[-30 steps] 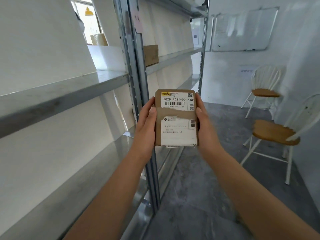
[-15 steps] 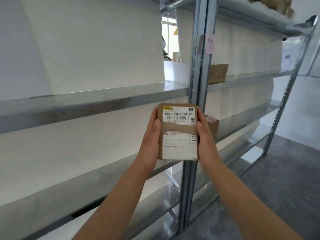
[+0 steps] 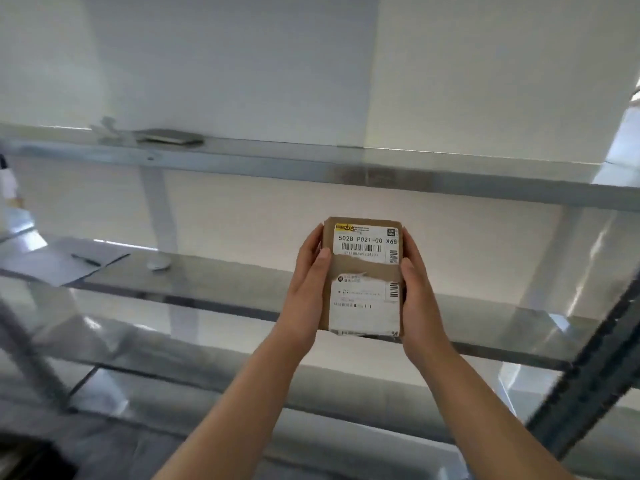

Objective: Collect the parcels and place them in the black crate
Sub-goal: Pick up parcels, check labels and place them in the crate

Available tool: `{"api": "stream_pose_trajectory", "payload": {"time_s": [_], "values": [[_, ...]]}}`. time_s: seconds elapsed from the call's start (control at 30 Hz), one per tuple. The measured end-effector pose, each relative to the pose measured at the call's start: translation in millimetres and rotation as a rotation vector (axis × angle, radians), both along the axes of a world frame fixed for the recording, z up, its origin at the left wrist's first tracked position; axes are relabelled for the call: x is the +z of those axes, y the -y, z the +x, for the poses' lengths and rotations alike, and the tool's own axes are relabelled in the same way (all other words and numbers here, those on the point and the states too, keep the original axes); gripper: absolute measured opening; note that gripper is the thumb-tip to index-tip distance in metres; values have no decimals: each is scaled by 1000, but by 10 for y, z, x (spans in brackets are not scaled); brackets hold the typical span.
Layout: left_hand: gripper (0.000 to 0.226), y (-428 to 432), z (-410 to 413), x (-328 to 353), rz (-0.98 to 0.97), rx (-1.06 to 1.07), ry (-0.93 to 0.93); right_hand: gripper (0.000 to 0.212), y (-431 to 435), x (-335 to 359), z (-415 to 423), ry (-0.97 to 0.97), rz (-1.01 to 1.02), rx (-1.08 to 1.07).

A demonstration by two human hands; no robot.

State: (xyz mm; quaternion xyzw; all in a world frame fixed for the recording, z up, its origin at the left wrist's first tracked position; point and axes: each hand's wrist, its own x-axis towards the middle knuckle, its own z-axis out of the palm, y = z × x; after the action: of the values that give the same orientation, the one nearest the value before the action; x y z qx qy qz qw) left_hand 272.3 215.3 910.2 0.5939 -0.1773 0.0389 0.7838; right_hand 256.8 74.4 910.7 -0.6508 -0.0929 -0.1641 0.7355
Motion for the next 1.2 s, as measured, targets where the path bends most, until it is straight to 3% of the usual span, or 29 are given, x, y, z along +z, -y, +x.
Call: {"api": "stream_pose_trajectory", "payload": {"time_s": [0.17,0.4,0.5,0.67,0.9,1.1,1.2], "values": [[49,-996,-54,-66,23,248,0,61,-1013,-29,247,-16,-27,239],[35,-2570,-139,-37,56,527,7,60,-2665,-51,586,2,-65,527],[41,-3191,-166,-50,69,600,8,59,-3338,-81,679,2,-46,624],[31,-4062,-200,-179,61,686,-11,57,-4309,-254,831,-23,-32,745],[43,-5215,-237,-468,13,861,-117,43,-5621,-518,1006,-85,-76,909],[58,-6136,-117,-423,41,1060,-182,57,-6771,-509,1351,-28,-84,1116],[57,-6512,-68,-429,32,1127,-226,42,-7294,-497,1486,-12,-95,1219]]}}
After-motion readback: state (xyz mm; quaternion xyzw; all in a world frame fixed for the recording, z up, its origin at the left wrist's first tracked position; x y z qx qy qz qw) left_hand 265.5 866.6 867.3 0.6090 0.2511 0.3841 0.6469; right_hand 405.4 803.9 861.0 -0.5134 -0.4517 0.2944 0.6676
